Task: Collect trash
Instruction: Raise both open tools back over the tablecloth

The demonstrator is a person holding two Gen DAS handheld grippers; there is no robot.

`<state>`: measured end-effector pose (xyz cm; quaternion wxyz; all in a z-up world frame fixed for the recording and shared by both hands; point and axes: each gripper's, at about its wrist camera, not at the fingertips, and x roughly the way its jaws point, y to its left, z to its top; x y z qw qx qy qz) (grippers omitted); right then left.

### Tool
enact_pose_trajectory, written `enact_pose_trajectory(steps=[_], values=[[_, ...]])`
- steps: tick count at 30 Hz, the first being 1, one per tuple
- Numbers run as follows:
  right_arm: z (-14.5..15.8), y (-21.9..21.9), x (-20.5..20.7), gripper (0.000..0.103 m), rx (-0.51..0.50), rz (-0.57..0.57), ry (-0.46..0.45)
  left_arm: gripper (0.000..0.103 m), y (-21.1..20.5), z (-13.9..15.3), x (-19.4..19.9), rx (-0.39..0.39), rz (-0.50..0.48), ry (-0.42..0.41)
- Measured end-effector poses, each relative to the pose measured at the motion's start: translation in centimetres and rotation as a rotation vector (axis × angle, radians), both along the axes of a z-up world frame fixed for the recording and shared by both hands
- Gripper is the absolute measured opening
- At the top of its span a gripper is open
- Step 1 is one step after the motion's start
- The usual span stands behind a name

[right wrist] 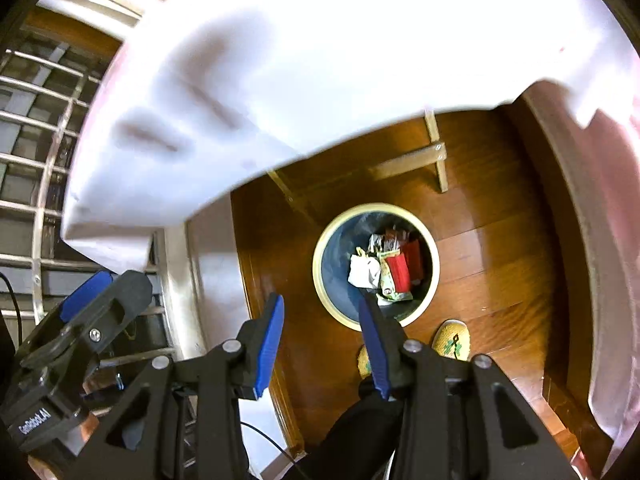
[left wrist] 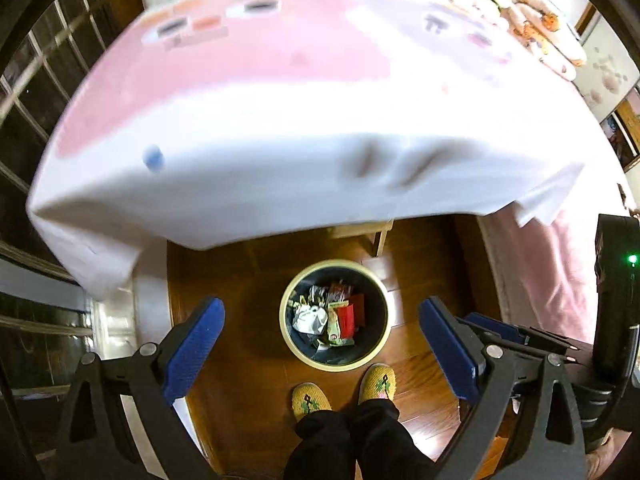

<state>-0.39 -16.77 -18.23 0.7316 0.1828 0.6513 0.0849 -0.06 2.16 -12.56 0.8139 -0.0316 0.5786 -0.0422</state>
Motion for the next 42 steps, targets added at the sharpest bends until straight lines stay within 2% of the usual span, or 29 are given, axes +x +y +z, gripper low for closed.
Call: enact_pose_trajectory(steps=[11, 16, 20, 26, 31, 36, 42], values=[[12.0, 0.5, 1.2, 0.044, -0.019, -0.015, -0.190, 0.097, 1.7, 12.4, 0.2, -0.006, -0.063, -0.198], [16.2, 1.5, 2.6, 0.044, -0.051, 0.003, -0.294, 0.097, 3.5, 16.7, 1.2, -0.011, -0.056, -0.302], [18.9, 2.8, 4.2, 0.045, -0.076, 0.037, -0.369, 0.097, 4.6, 19.1, 2.2, 0.004, -0.049, -0.362], [21.5, 4.1, 7.0, 0.047, -0.103, 0.077, -0.451, 0.097, 5.9, 21.0, 4.1, 0.059, 0.024, -0.388], [22.8, 4.4, 10.1, 0.047, -0.113, 0.110, -0.486, 0.097, 6.7, 21.5, 6.7, 0.082, 0.066, -0.366], [23.4, 4.8, 15.3, 0.047, -0.127, 0.176, -0.514, 0.097, 7.1, 21.0, 10.1, 0.112, 0.131, -0.353], [23.5, 5.4, 23.5, 0.050, -0.140, 0.300, -0.546, 0.097, 7.3, 20.0, 16.8, 0.086, 0.240, -0.296]])
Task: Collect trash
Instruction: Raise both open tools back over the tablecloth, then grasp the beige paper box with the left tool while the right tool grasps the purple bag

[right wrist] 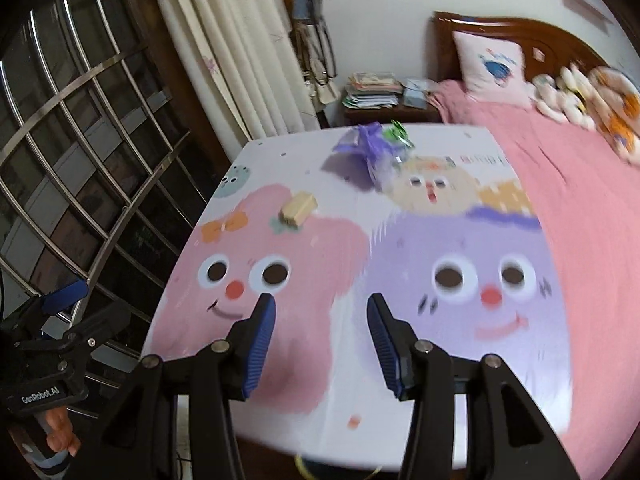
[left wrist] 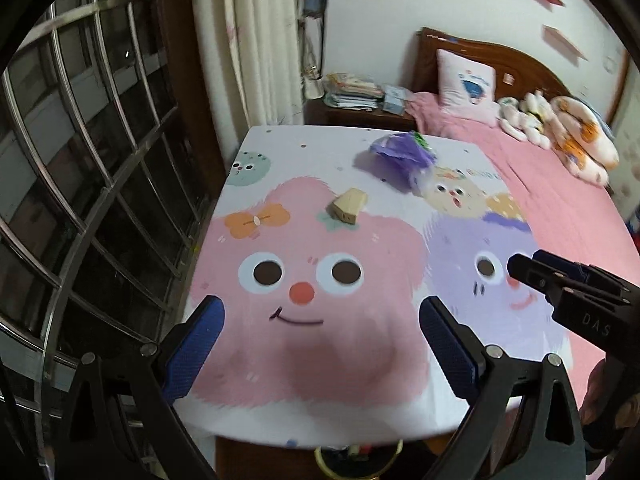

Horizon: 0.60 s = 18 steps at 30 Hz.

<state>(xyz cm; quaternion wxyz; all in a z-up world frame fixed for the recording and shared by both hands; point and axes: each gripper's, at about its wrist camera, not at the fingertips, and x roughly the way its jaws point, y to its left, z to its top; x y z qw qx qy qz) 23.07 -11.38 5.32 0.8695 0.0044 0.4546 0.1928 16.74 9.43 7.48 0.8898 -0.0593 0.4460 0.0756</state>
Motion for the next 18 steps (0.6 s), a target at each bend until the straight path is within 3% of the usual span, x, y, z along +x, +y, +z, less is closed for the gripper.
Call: enact_pose_trajectory(steps=[3, 12, 18], values=[[-0.2, 0.2, 4.4, 0.060, -0.018, 0.053, -0.008, 0.097, -0.3, -0.4, 4.0, -0.013, 0.057, 0.024], [-3.0, 2.0, 20.0, 0.061, -0.106, 0.203, -0.034, 0.097, -0.7, -3.8, 16.1, -0.095, 0.179, 0.155], [-7.4, 4.6, 26.5, 0.061, -0.194, 0.273, -0.016, 0.097, 0.9, -7.6, 21.9, -0.156, 0.311, 0.225]])
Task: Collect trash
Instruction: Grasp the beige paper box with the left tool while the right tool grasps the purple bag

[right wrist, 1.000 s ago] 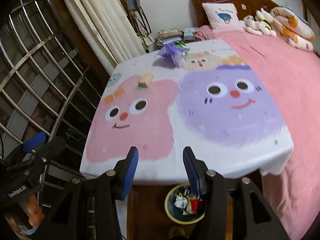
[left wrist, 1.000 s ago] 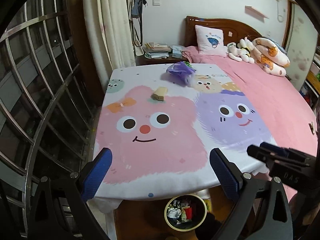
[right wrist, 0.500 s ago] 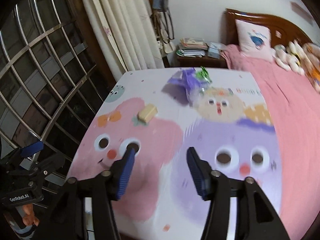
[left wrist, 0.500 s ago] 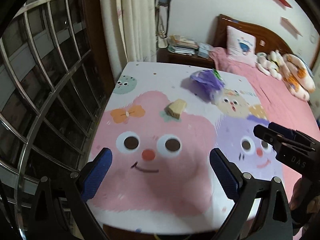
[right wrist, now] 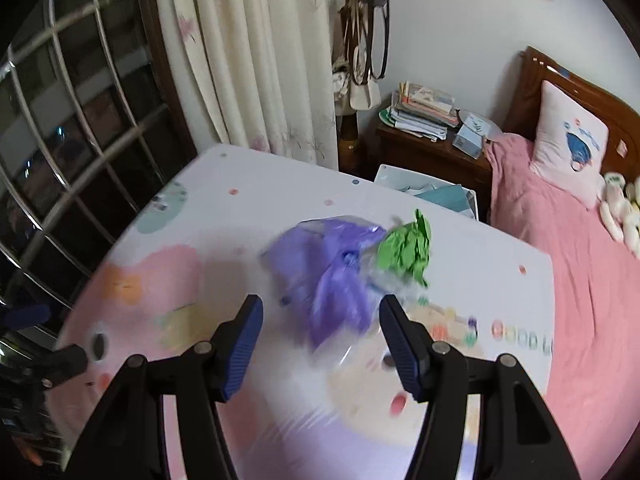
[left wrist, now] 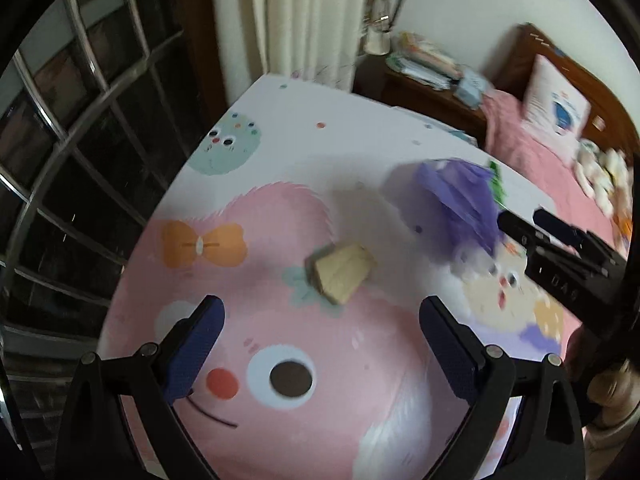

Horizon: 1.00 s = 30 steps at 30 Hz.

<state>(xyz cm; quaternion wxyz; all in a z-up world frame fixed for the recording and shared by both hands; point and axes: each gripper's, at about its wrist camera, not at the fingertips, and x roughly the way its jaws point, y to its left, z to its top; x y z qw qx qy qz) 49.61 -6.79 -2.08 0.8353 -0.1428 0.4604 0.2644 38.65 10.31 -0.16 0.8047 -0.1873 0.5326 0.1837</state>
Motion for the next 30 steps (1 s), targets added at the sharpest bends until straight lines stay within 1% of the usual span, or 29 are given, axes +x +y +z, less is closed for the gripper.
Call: enact_pose_trajectory(steps=[4, 5, 6, 7, 8, 9, 10, 11, 13, 15, 19, 23, 25, 28, 29, 30], values=[[-3.3, 1.5, 1.8, 0.061, -0.076, 0.060, 0.014, 0.097, 1.1, -2.6, 2.3, -0.031, 0.082, 0.053], [-3.8, 1.6, 1.9, 0.060, -0.083, 0.077, 0.016, 0.097, 1.3, -3.2, 2.8, -0.037, 0.101, 0.061], [-4.1, 1.6, 2.0, 0.056, -0.084, 0.087, 0.015, 0.097, 1.5, -3.8, 3.1, -0.042, 0.121, 0.072], [-4.7, 1.6, 2.2, 0.042, -0.080, 0.099, 0.027, 0.097, 1.6, -4.5, 3.5, -0.054, 0.144, 0.083], [-4.9, 1.5, 2.2, 0.034, -0.075, 0.100, 0.037, 0.097, 1.7, -4.9, 3.8, -0.066, 0.161, 0.088], [-5.2, 1.3, 2.4, 0.031, -0.066, 0.098, 0.049, 0.097, 1.8, -5.5, 4.1, -0.078, 0.183, 0.097], [-5.6, 1.2, 2.7, 0.023, -0.052, 0.100, 0.069, 0.097, 1.8, -6.0, 4.3, -0.088, 0.202, 0.106], [-5.8, 1.0, 2.8, 0.021, -0.037, 0.100, 0.083, 0.097, 1.7, -6.6, 4.7, -0.101, 0.219, 0.114], [-5.9, 0.7, 2.8, 0.019, -0.014, 0.101, 0.087, 0.097, 1.4, -7.7, 5.3, -0.119, 0.247, 0.133], [-5.9, 0.4, 2.6, 0.019, 0.001, 0.102, 0.085, 0.097, 1.2, -8.7, 6.0, -0.120, 0.281, 0.152], [-5.9, -0.1, 2.6, 0.018, 0.030, 0.100, 0.105, 0.097, 0.6, -10.2, 6.5, -0.096, 0.352, 0.189], [-6.3, -0.3, 2.3, 0.018, 0.034, 0.107, 0.122, 0.097, -0.2, -11.6, 6.3, -0.061, 0.405, 0.209], [-6.3, -0.4, 2.2, 0.018, 0.036, 0.112, 0.119, 0.097, -0.5, -12.3, 6.2, -0.070, 0.409, 0.213], [-6.3, -0.6, 2.2, 0.018, 0.046, 0.114, 0.128, 0.087, -1.1, -13.3, 6.1, -0.089, 0.395, 0.220], [-6.2, -0.6, 2.2, 0.018, 0.048, 0.114, 0.130, 0.082, -1.4, -13.2, 6.1, -0.066, 0.385, 0.212], [-6.2, -0.6, 2.1, 0.018, 0.050, 0.115, 0.130, 0.078, -1.5, -13.2, 6.1, -0.057, 0.377, 0.207]])
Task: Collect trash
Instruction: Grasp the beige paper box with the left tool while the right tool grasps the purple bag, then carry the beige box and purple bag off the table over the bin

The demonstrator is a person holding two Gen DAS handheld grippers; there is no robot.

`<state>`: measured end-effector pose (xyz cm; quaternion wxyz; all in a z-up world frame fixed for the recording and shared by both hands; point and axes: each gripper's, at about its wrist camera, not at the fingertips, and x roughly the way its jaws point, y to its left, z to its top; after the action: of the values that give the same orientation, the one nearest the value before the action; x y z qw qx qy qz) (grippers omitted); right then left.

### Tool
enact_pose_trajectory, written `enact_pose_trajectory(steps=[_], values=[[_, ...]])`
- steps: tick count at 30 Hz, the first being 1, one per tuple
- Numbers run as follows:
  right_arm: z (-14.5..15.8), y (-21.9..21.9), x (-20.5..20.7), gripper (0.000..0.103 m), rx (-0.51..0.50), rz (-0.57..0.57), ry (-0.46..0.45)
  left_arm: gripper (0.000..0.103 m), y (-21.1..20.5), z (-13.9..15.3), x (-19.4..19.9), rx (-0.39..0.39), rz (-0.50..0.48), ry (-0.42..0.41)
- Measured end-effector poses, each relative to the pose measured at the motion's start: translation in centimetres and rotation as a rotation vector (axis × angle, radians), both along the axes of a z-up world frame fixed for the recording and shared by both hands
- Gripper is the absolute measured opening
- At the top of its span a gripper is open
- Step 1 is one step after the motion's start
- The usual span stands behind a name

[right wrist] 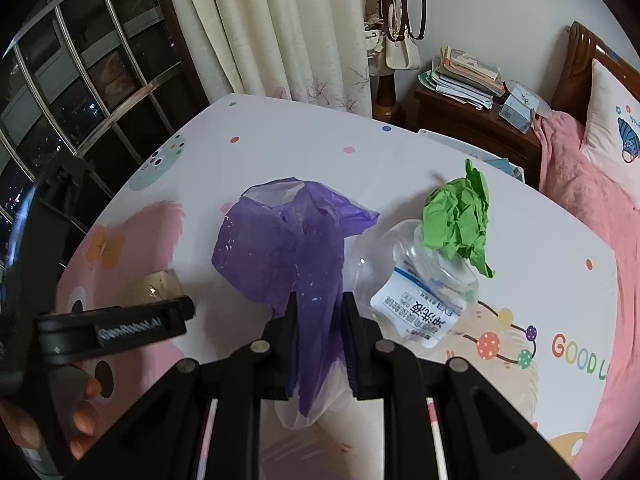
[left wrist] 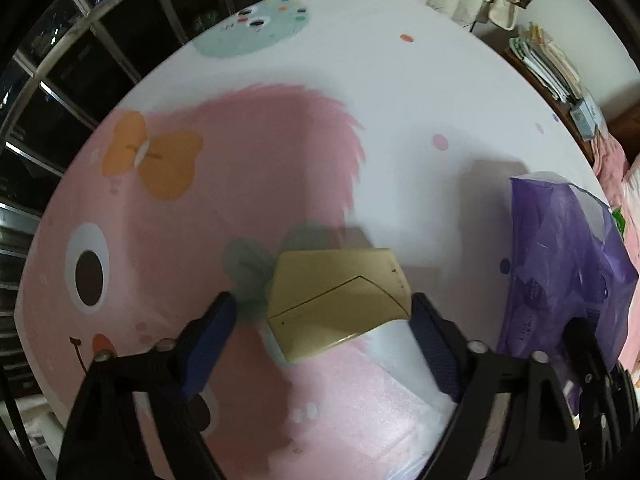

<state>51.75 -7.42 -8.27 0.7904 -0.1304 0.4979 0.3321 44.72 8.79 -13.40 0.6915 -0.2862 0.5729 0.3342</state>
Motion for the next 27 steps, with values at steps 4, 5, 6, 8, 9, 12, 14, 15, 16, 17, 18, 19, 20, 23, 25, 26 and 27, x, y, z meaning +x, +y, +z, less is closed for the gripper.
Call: enact_pose_trajectory(steps=[4, 5, 6, 8, 9, 12, 14, 15, 16, 17, 18, 19, 20, 23, 25, 26, 27], values=[[0.4, 0.0, -0.6, 0.016, 0.011, 0.012, -0.007, 0.061, -0.5, 0.3, 0.0, 0.020, -0.030, -0.017], [0.5, -0.1, -0.8, 0.016, 0.014, 0.013, -0.008, 0.061, -0.5, 0.2, -0.1, 0.005, -0.036, -0.024], [0.7, -0.1, -1.0, 0.015, 0.018, 0.015, -0.010, 0.061, -0.6, 0.2, -0.2, 0.003, -0.045, -0.029], [1.2, -0.2, -1.6, 0.014, 0.029, 0.015, -0.012, 0.061, -0.7, 0.2, -0.6, 0.003, -0.056, -0.028], [1.5, -0.3, -1.8, 0.014, 0.035, 0.013, -0.011, 0.061, -0.9, 0.4, -0.8, 0.003, -0.063, -0.025], [2.4, -0.7, -2.8, 0.014, 0.056, -0.001, -0.007, 0.061, -1.4, 1.0, -1.7, 0.005, -0.100, -0.022], [3.0, -1.1, -3.6, 0.013, 0.073, -0.016, 0.002, 0.061, -2.2, 1.8, -2.4, 0.012, -0.139, -0.021], [3.2, -1.4, -4.0, 0.013, 0.079, -0.023, 0.005, 0.061, -2.6, 2.2, -2.8, 0.017, -0.162, -0.024], [3.5, -1.6, -4.7, 0.013, 0.084, -0.032, 0.011, 0.061, -2.9, 2.6, -3.2, 0.021, -0.182, -0.028], [3.7, -1.8, -5.2, 0.013, 0.086, -0.038, 0.015, 0.061, -3.3, 3.1, -3.8, 0.025, -0.211, -0.033], [3.8, -2.0, -5.7, 0.013, 0.089, -0.045, 0.019, 0.061, -3.4, 3.4, -4.2, 0.027, -0.229, -0.034], [4.1, -2.3, -6.4, 0.013, 0.094, -0.055, 0.025, 0.061, -3.6, 3.7, -4.8, 0.030, -0.249, -0.037], [4.3, -2.6, -7.1, 0.013, 0.098, -0.064, 0.030, 0.061, -3.9, 4.1, -5.5, 0.031, -0.272, -0.041], [4.9, -3.2, -9.6, 0.013, 0.102, -0.092, 0.036, 0.061, -4.6, 5.7, -7.9, 0.035, -0.348, -0.056], [5.4, -3.9, -11.6, 0.013, 0.105, -0.125, 0.041, 0.061, -4.1, 7.1, -9.2, 0.042, -0.406, -0.067], [5.6, -4.2, -12.7, 0.013, 0.107, -0.144, 0.043, 0.061, -4.3, 7.7, -10.0, 0.045, -0.438, -0.075], [5.8, -4.4, -13.5, 0.013, 0.107, -0.157, 0.043, 0.061, -3.9, 8.3, -10.9, 0.048, -0.471, -0.083]])
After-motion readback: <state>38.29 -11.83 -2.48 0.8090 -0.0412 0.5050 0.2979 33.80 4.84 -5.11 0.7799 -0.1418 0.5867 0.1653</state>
